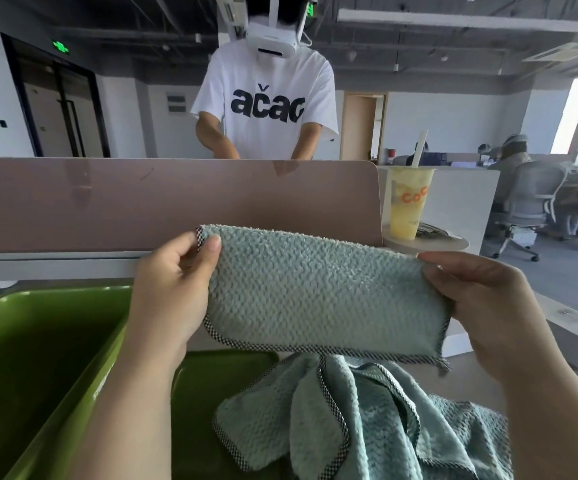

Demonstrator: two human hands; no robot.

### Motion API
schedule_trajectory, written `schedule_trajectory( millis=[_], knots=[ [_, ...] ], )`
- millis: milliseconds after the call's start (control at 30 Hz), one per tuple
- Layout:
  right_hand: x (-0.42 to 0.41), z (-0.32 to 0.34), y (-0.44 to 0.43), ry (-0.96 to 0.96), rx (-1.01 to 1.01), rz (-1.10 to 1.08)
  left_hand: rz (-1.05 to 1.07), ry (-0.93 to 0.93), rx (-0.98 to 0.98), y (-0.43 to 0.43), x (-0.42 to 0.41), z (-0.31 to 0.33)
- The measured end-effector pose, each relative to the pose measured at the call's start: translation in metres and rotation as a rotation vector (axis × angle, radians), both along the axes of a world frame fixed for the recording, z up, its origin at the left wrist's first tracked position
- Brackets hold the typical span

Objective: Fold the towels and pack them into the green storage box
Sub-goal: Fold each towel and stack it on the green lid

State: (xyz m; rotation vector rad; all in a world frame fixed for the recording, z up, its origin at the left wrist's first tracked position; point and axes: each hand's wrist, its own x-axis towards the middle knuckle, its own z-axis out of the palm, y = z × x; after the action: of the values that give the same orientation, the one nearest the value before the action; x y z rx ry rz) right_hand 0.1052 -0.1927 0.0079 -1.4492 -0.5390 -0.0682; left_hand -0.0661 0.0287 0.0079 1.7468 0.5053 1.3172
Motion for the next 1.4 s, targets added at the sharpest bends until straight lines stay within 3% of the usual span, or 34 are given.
schedule_trajectory(
  millis=[367, 633, 833, 967, 1100, 1200, 1267, 1400],
  knots=[
    [0.006, -0.002, -0.004, -0.028, -0.012, 0.013, 0.057, -0.054, -0.006, -0.002, -0.003, 0.003],
    [0.007, -0.003, -0.002, -0.085, -0.135, -0.112, 0.076, -0.118, -0.049, -0.005, -0.005, 0.006],
    [0.007, -0.006, -0.001, -0.140, -0.464, -0.125, 0.061, -0.137, -0.047, -0.022, -0.012, 0.020],
    [-0.008, 0.001, 0.001, -0.140, -0.761, 0.049, -0.033, -0.083, 0.070, -0.040, -0.017, 0.033],
    [-0.046, 0.025, 0.001, -0.157, -0.399, 0.376, -0.216, 0.027, 0.135, -0.062, -0.021, 0.044],
    [-0.074, 0.035, 0.012, -0.353, -0.295, 0.680, -0.330, 0.083, 0.148, -0.069, -0.024, 0.047],
    [-0.081, 0.032, 0.020, -0.420, -0.268, 0.674, -0.376, 0.110, 0.166, -0.070, -0.026, 0.048],
    [-0.087, 0.036, 0.023, -0.516, -0.161, 0.417, -0.525, 0.172, 0.183, -0.066, -0.037, 0.050]
  ],
)
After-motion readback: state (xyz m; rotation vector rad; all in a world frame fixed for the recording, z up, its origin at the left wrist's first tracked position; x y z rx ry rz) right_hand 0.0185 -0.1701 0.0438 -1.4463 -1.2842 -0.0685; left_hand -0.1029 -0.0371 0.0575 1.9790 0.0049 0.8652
